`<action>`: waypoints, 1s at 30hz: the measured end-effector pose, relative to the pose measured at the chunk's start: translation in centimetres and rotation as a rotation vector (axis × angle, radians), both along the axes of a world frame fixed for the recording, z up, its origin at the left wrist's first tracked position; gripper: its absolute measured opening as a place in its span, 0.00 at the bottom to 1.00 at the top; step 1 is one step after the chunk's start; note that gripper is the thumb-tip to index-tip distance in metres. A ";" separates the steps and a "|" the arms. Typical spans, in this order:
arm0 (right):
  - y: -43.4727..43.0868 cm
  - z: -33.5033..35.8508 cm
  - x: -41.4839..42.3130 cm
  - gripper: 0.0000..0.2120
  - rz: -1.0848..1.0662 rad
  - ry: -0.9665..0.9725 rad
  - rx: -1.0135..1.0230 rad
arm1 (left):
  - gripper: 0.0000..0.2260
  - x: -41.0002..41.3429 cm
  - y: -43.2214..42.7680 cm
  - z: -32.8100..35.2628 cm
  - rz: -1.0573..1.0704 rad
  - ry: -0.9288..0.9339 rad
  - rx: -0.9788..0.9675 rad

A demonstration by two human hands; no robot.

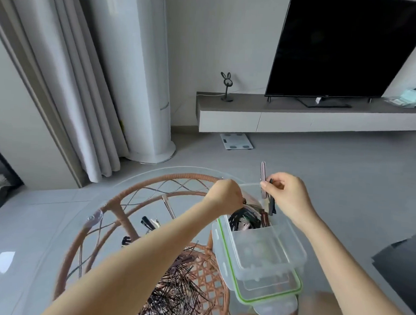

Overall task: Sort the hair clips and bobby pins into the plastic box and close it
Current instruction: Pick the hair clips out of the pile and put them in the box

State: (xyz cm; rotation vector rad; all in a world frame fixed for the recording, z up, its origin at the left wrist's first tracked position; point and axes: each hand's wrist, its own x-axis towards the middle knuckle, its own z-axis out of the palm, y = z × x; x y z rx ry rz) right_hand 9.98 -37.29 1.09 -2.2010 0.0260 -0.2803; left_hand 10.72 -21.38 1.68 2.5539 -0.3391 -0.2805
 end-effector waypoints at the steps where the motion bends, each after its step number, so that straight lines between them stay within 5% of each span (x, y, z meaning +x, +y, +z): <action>1: -0.1 -0.5 0.0 0.03 0.010 -0.002 -0.046 | 0.11 0.2 -0.3 -0.3 -0.033 0.013 0.059; 10: 0.4 -1.9 -0.4 0.04 0.290 0.247 -0.668 | 0.15 0.7 6.5 1.7 0.218 -0.090 -0.105; 17: 10.5 -0.8 -2.2 0.07 0.320 -0.098 -0.356 | 0.14 -1.3 17.1 -2.0 0.183 0.010 0.250; 20: 15.1 -2.2 -1.4 0.10 0.364 -0.027 -0.344 | 0.15 -1.9 18.6 -4.2 0.004 -0.101 0.380; 26: 20.8 -5.8 2.9 0.06 0.277 0.224 -0.499 | 0.22 -1.7 18.2 -5.7 -0.135 0.009 0.352; 30: 22.3 -6.7 4.5 0.07 0.259 0.317 -0.585 | 0.17 -1.0 18.2 -5.9 -0.235 -0.003 0.365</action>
